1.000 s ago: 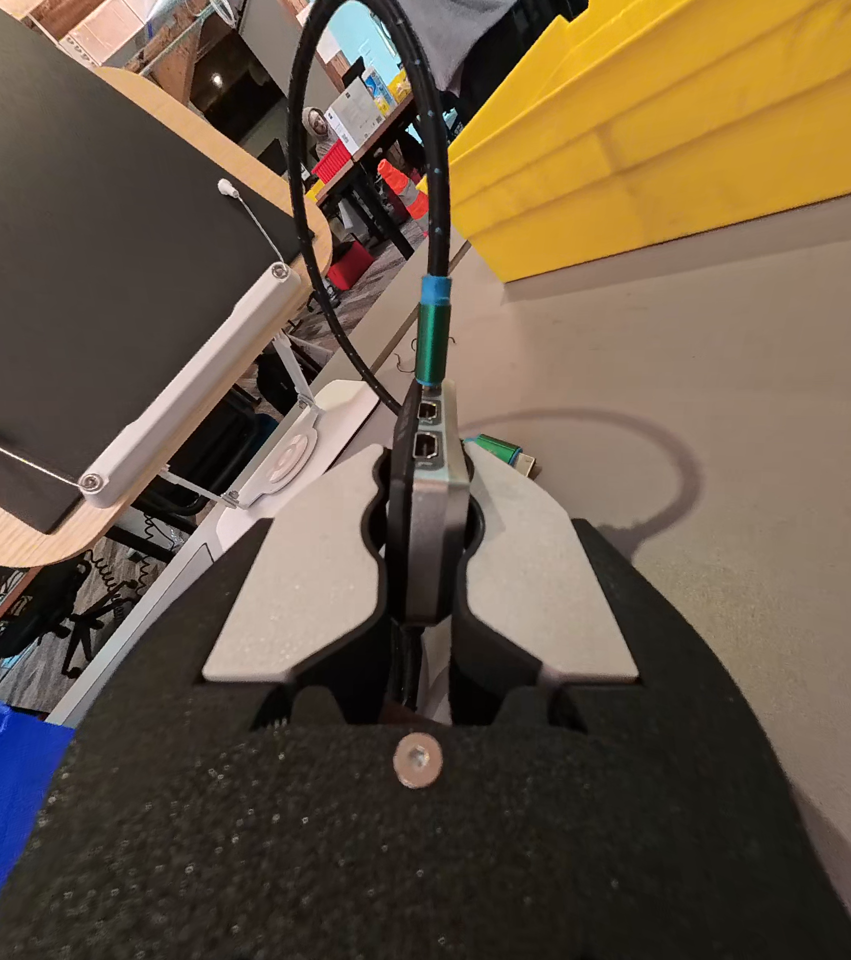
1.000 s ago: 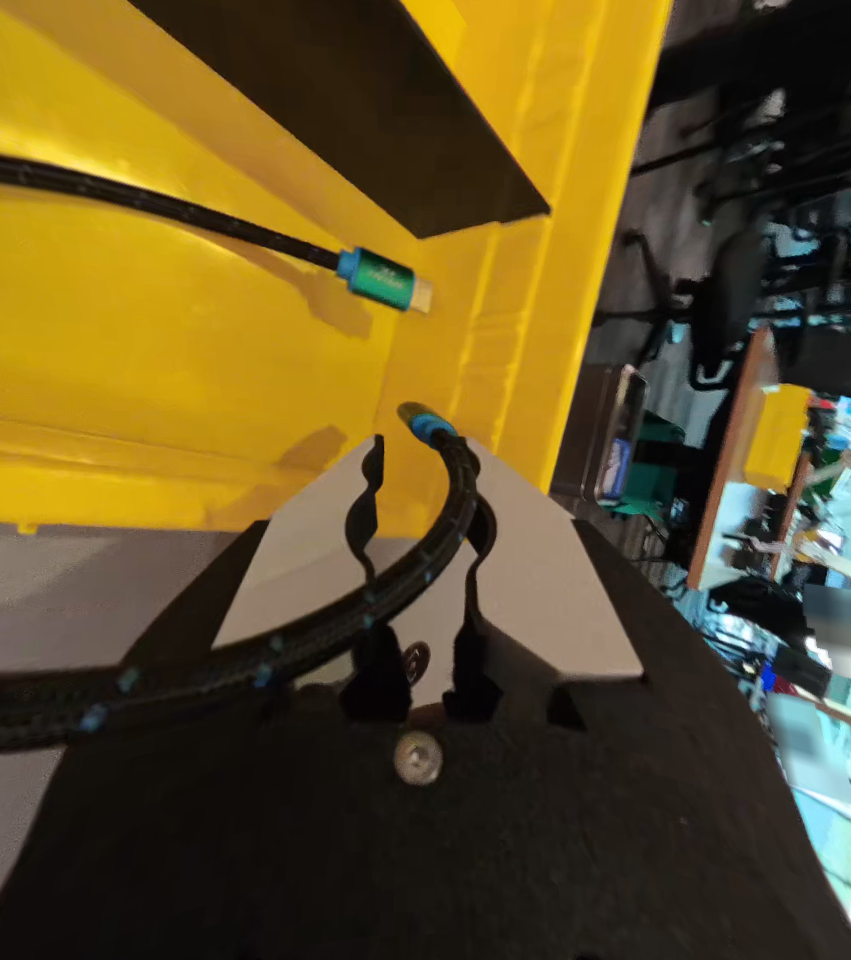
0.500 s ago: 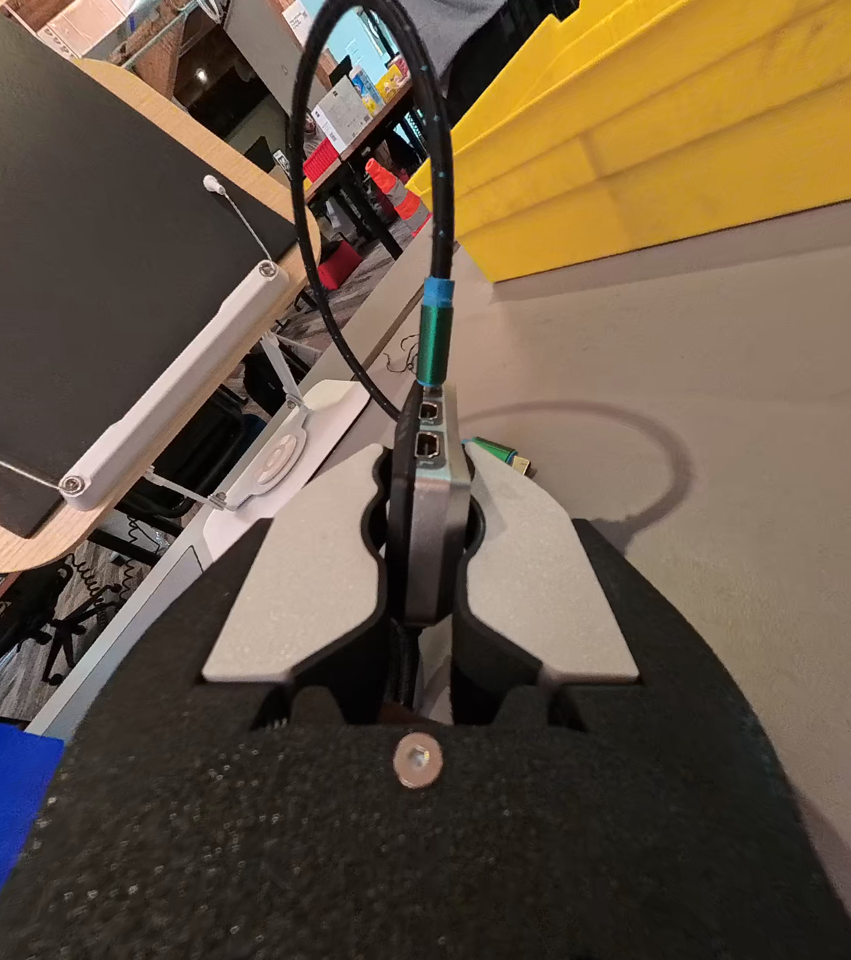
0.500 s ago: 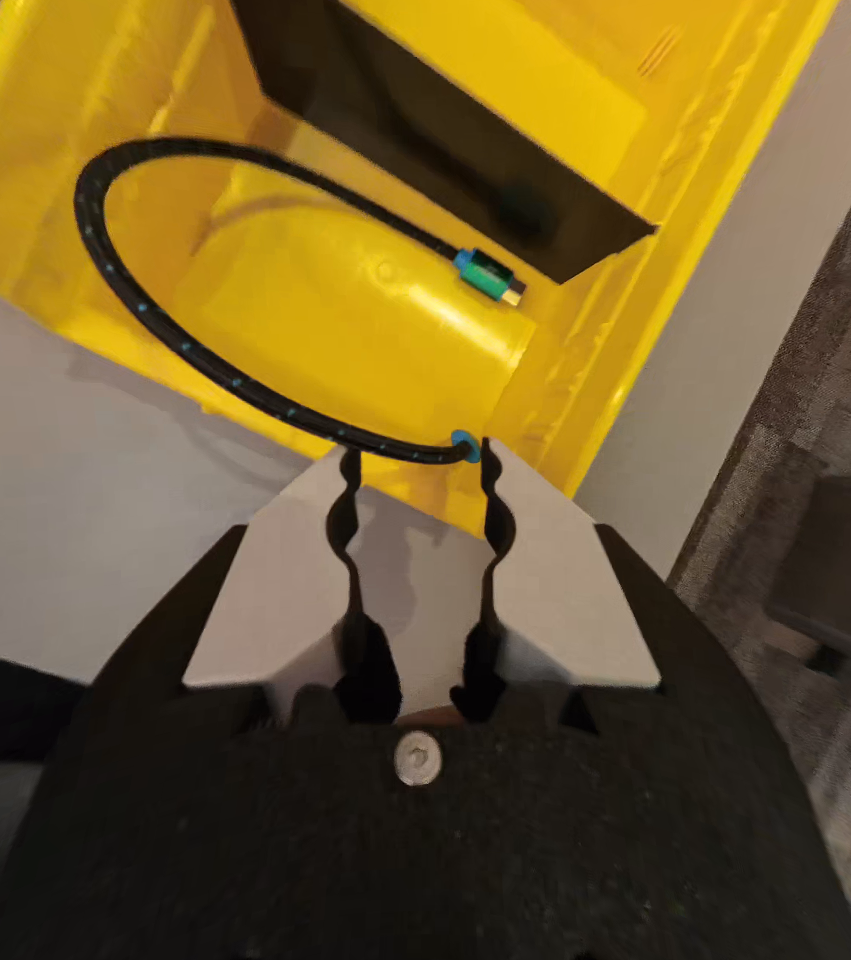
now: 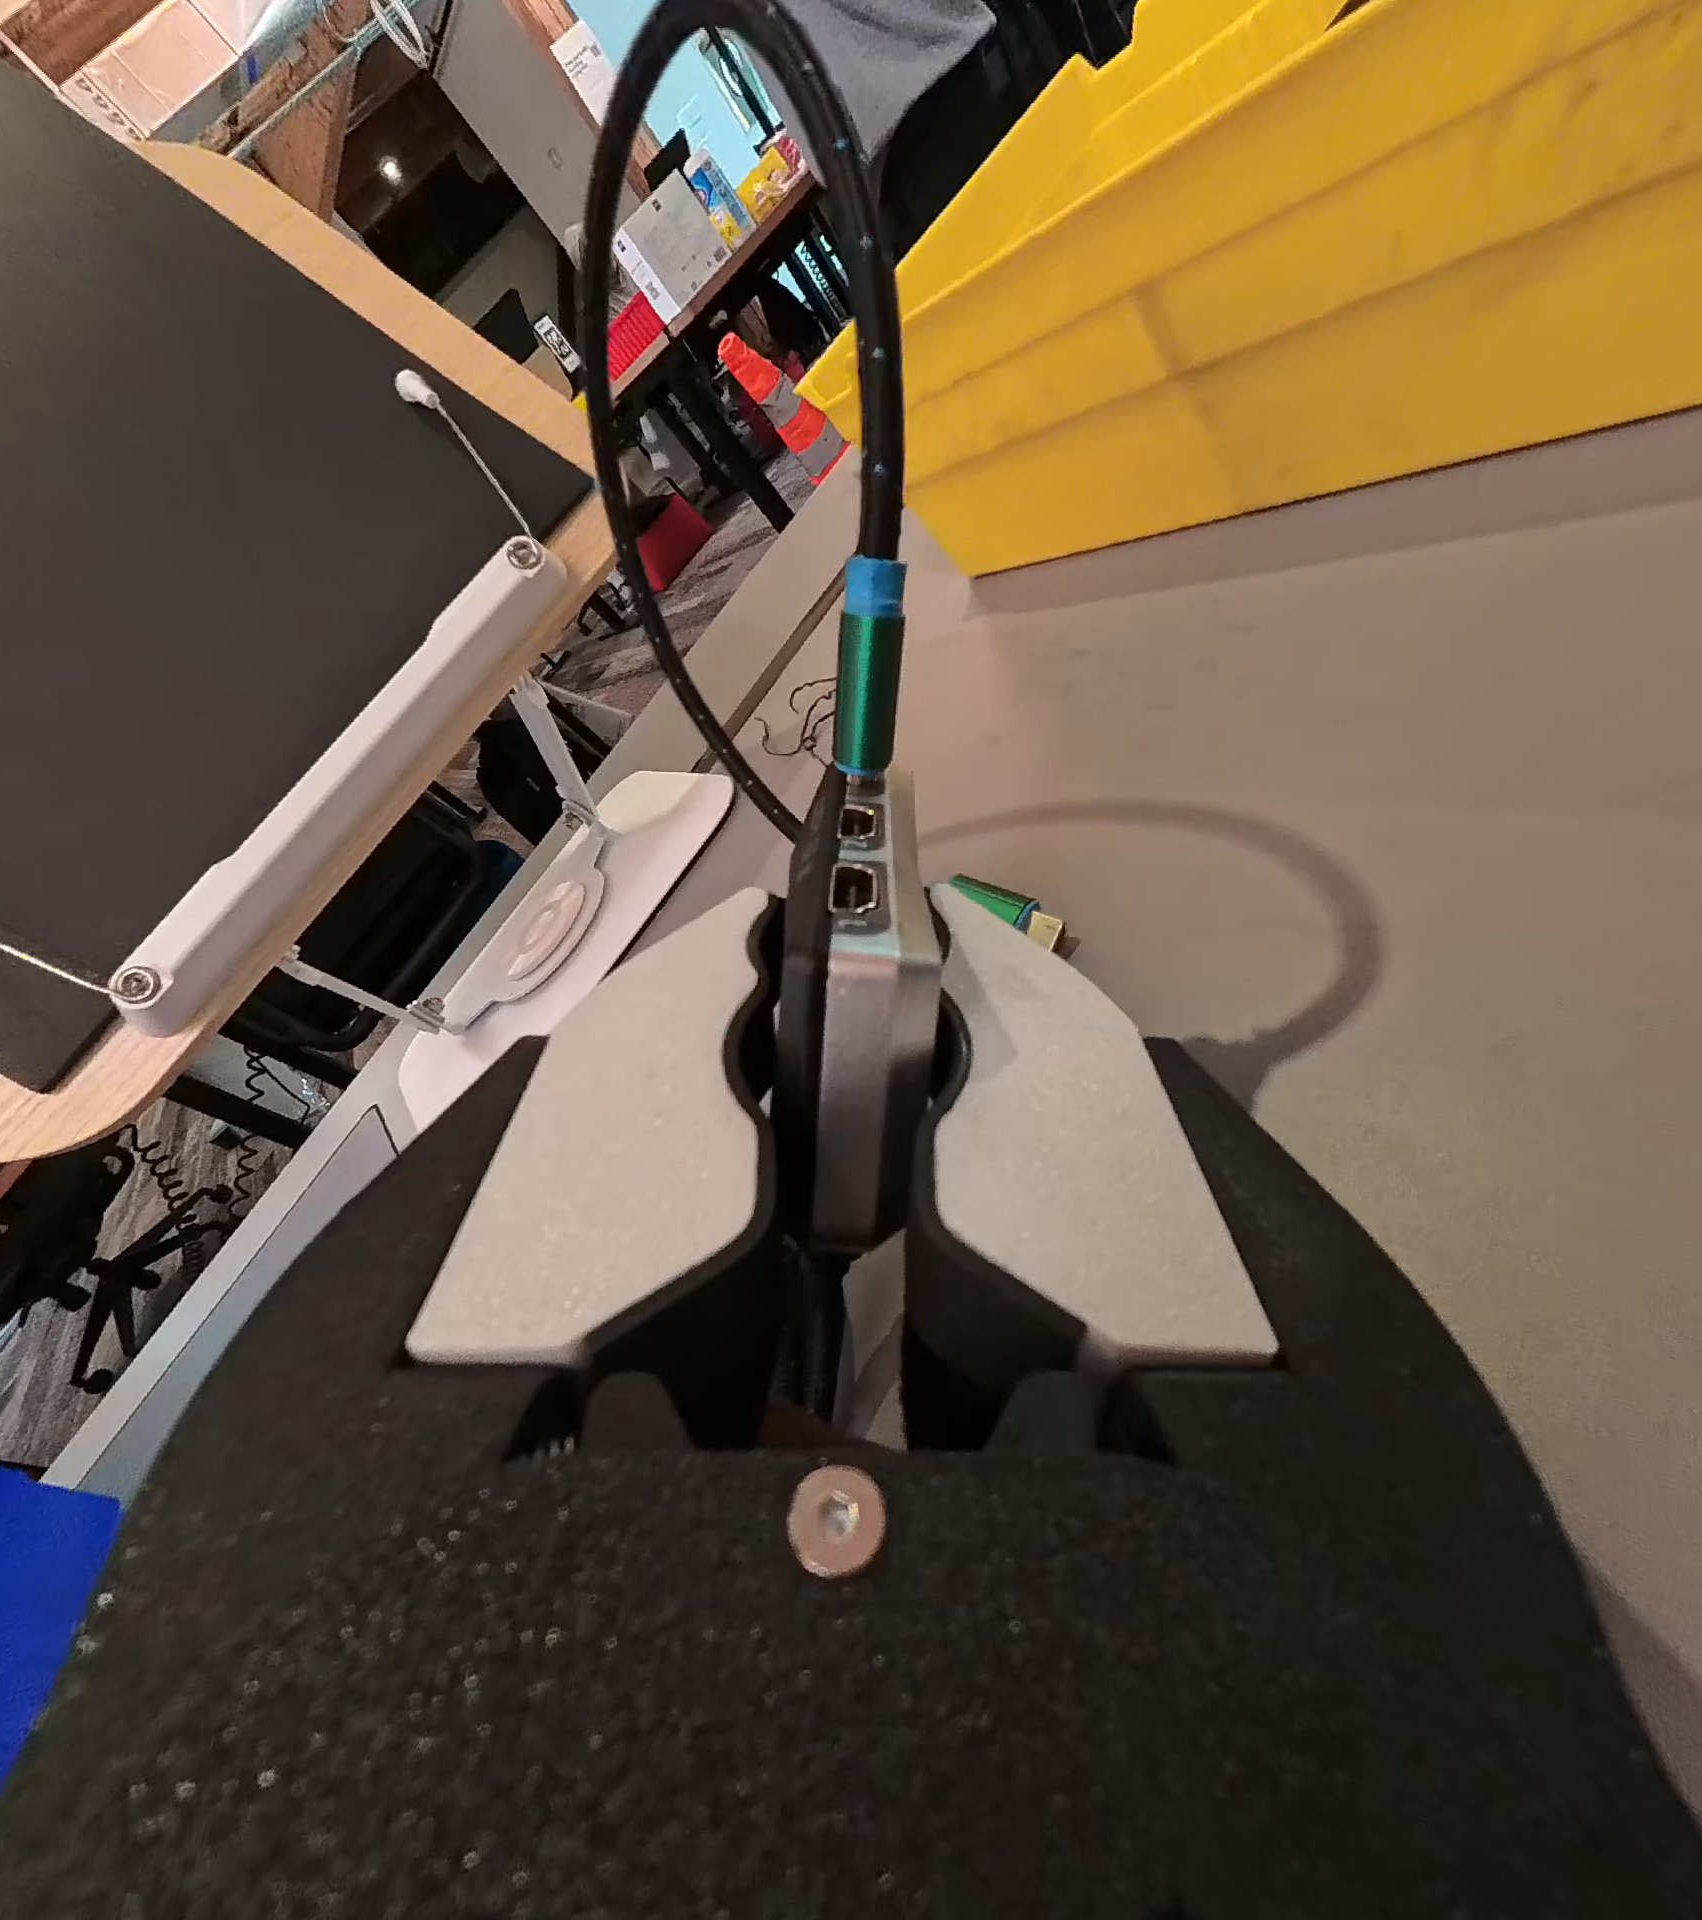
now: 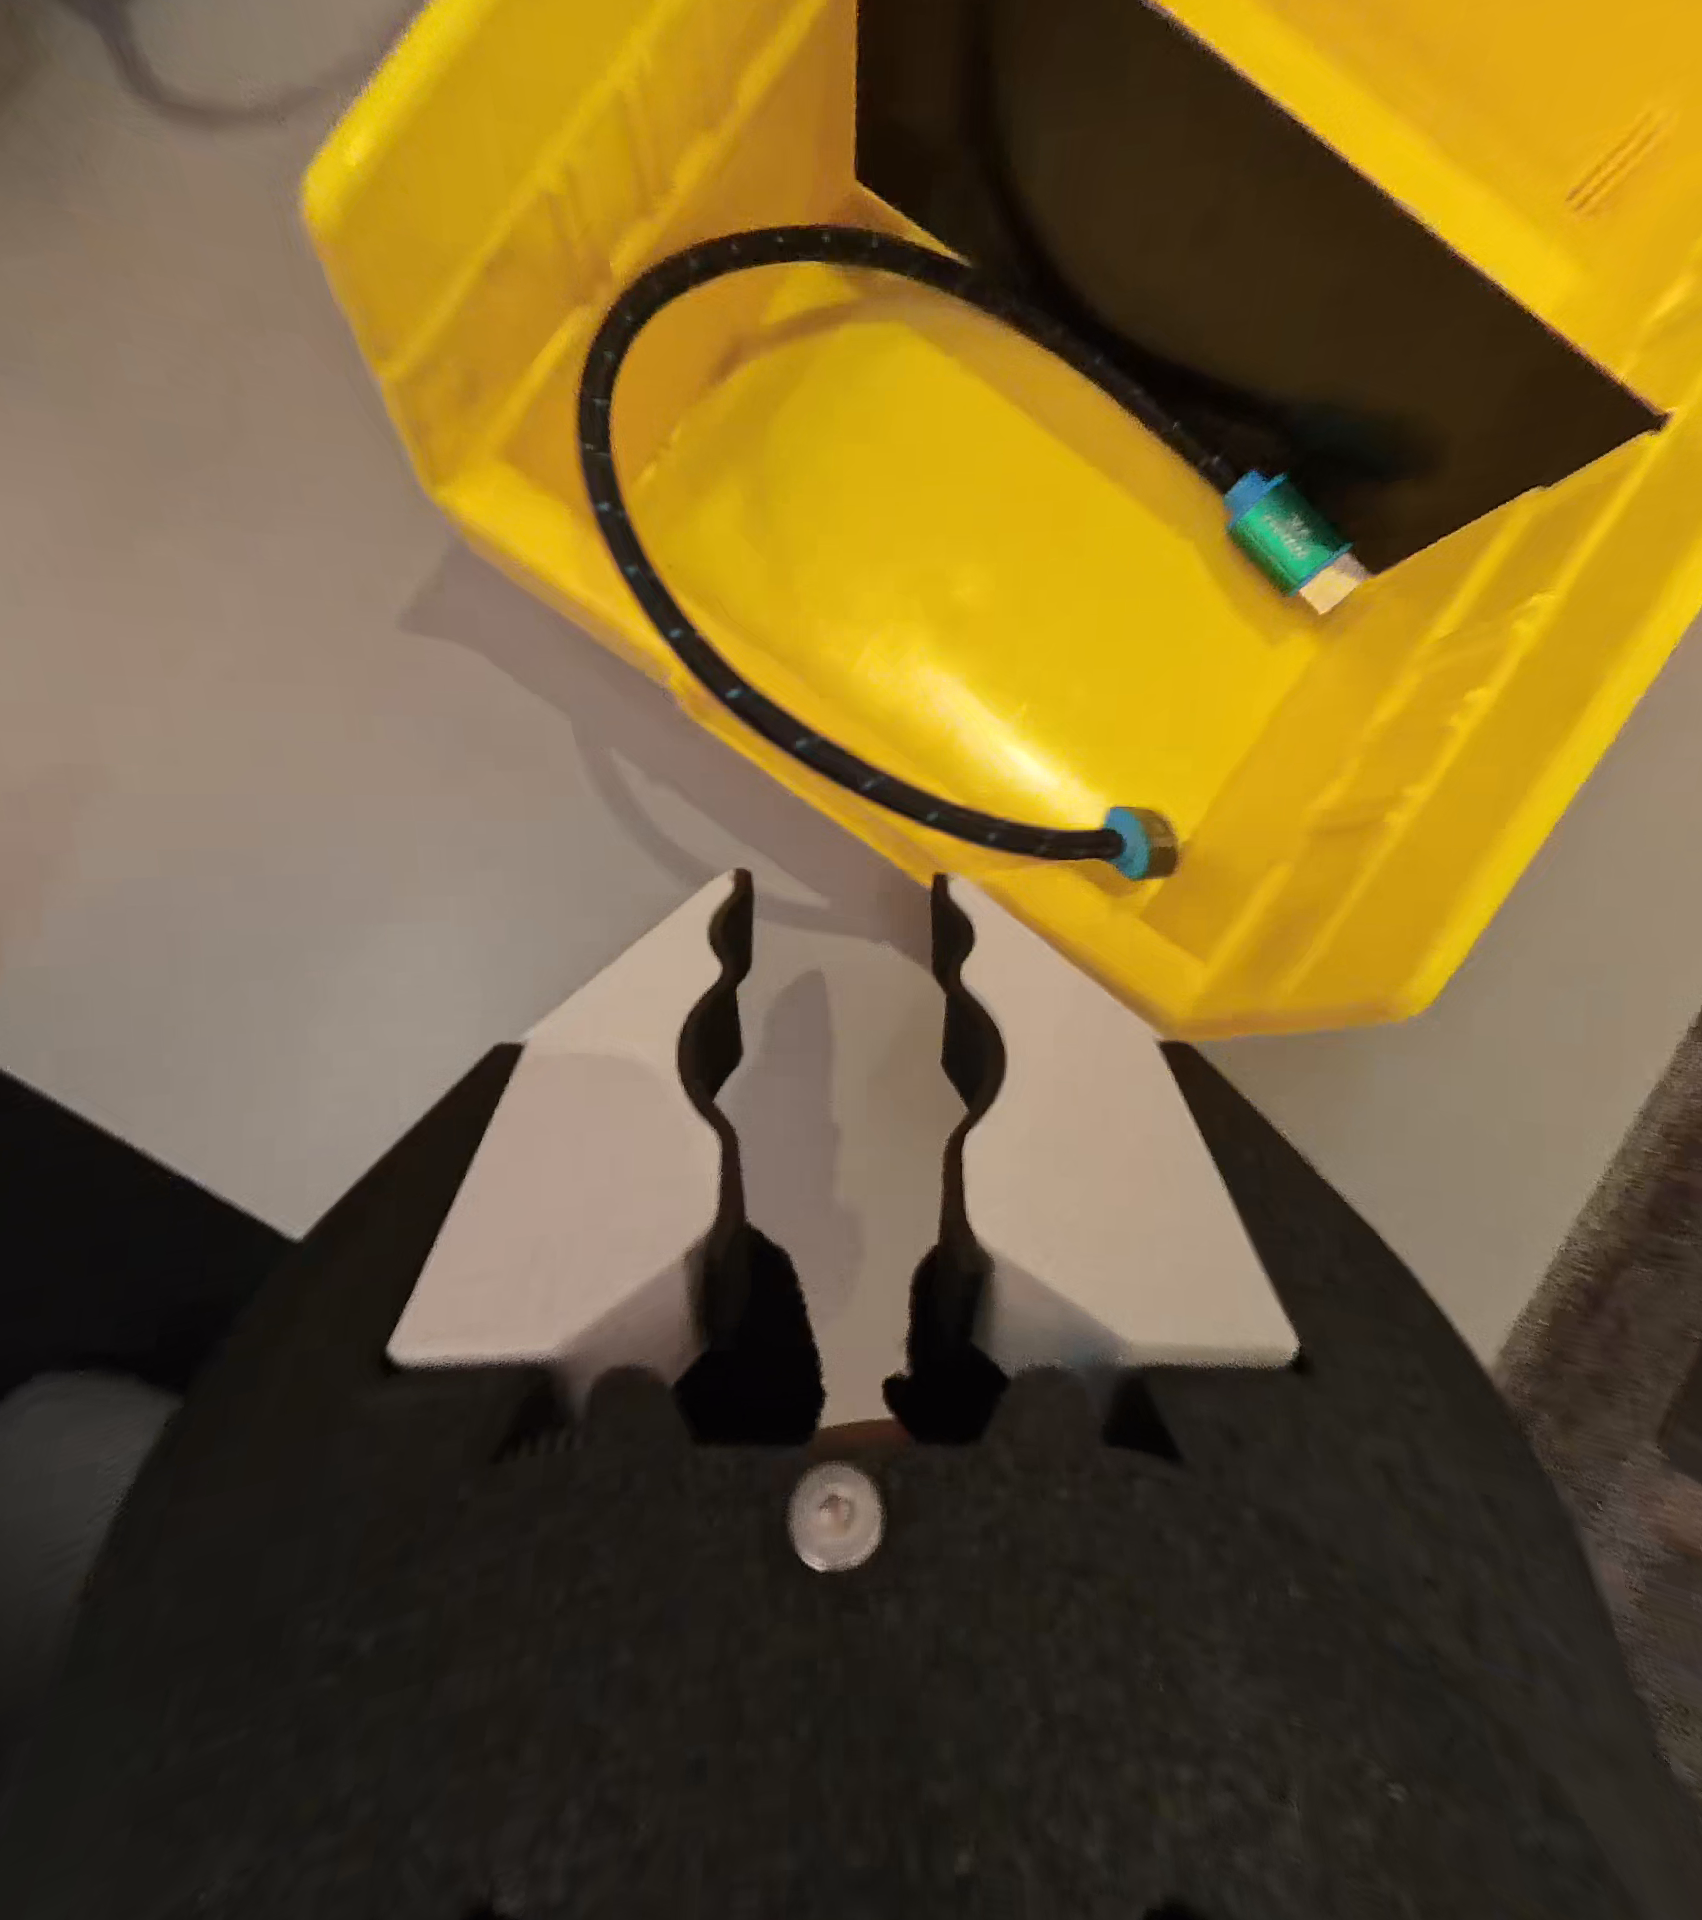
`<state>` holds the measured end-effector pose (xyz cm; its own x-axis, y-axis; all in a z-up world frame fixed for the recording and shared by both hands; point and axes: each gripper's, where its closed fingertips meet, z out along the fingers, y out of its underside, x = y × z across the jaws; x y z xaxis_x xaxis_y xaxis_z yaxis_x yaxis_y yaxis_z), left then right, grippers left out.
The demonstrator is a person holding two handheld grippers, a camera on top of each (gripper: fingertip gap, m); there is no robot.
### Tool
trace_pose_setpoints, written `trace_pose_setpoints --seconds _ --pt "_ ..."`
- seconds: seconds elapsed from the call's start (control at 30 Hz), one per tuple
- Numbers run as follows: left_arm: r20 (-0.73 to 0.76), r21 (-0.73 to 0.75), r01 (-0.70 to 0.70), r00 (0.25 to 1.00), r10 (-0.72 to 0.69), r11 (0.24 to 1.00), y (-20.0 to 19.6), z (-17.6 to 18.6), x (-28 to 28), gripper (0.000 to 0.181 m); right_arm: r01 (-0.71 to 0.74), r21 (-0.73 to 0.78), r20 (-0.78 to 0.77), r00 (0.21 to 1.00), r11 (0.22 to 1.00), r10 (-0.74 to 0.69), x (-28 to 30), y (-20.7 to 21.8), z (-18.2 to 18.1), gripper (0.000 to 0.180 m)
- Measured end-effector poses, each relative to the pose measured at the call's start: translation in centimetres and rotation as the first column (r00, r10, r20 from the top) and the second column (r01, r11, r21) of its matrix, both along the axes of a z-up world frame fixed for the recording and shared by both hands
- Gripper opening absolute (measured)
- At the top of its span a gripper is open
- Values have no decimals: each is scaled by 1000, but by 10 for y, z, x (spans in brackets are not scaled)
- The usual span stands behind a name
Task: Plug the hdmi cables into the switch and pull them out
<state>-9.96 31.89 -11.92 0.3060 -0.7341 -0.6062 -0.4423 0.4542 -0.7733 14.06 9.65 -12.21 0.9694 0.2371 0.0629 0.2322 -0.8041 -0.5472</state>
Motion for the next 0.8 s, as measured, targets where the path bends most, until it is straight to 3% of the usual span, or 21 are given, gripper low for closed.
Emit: trace_pose_setpoints --seconds 0.03,0.27,0.4,0.57,0.63,0.73,0.8 --pt "-1 0 2 1000 -2 1000 -1 0 0 23 -1 1 -29 1000 1000 1 -6 -4 -1 34" --pt "-4 2 13 1000 -13 1000 -4 0 1 23 77 164 -279 960 983 -29 -38 21 4 33" --pt "2 14 25 1000 -25 1000 -7 2 1 22 199 111 -211 962 974 -173 -8 34 -18 33" --pt "61 80 50 997 -55 996 -15 18 0 23 79 141 -322 946 987 -29 -51 20 14 32" --pt "113 131 63 990 -79 989 -22 31 -2 23 -28 201 -326 941 979 94 -84 15 35 32" --pt "167 190 92 978 -125 977 -40 47 -2 22 -90 368 -334 916 926 222 -137 39 60 33" --pt "167 238 116 973 -158 964 -54 51 0 22 -55 467 -364 898 883 248 -168 69 66 37"
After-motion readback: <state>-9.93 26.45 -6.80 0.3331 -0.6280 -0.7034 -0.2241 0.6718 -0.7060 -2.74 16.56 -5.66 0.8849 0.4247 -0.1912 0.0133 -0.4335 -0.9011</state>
